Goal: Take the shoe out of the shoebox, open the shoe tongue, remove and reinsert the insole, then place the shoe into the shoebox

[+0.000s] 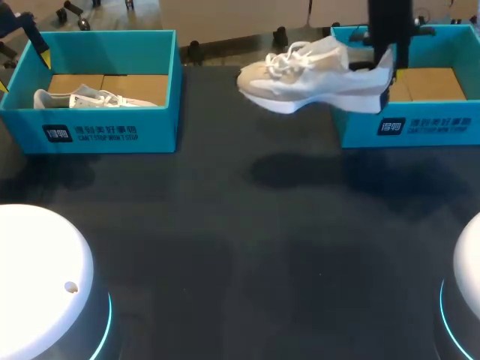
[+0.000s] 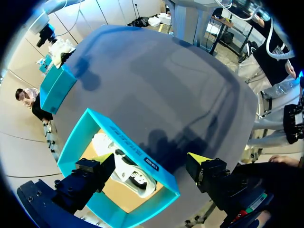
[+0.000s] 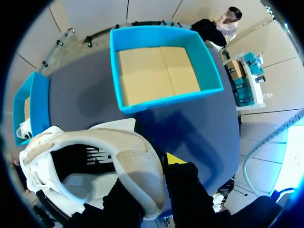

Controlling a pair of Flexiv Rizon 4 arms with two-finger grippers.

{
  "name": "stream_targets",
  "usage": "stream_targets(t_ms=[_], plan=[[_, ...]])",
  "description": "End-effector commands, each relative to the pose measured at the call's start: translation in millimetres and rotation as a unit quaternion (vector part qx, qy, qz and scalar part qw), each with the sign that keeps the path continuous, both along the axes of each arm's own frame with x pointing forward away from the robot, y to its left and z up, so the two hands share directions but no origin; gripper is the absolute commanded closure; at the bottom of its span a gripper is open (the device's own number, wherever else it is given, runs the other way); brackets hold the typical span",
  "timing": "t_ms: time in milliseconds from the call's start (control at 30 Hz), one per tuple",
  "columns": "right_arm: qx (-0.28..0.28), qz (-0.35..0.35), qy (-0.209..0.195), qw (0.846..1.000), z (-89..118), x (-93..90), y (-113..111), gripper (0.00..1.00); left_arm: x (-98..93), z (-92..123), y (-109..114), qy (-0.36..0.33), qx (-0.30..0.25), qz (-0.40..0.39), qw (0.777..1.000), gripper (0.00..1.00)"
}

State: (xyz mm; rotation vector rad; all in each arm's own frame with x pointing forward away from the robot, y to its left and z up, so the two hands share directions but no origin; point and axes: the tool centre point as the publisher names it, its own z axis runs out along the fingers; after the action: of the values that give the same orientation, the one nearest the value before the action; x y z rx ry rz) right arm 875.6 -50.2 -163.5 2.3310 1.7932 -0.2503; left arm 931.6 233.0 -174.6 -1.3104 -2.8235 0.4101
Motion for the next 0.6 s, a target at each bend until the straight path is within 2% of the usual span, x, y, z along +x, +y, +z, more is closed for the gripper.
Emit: stream_targets(t_ms=[33,167,600], plan=[[-0.007,0.003,0.000,1.000,-2.4,-13.8,18.3,1.00,-0.4,-0.2,-0.1,-0.001,0.001,0.000,1.000,0.00],[0.009,0.003,-0.008,1.000,-4.9,-27.9,34.2,1.00,-0.4,-0.2,-0.1,-0.001,0.001,0.000,1.000,0.00],[0.009,0.003,-0.008,1.000,-4.9,-27.9,34.2,1.00,-0.4,-0.2,-0.1,-0.001,0.001,0.000,1.000,0.00]])
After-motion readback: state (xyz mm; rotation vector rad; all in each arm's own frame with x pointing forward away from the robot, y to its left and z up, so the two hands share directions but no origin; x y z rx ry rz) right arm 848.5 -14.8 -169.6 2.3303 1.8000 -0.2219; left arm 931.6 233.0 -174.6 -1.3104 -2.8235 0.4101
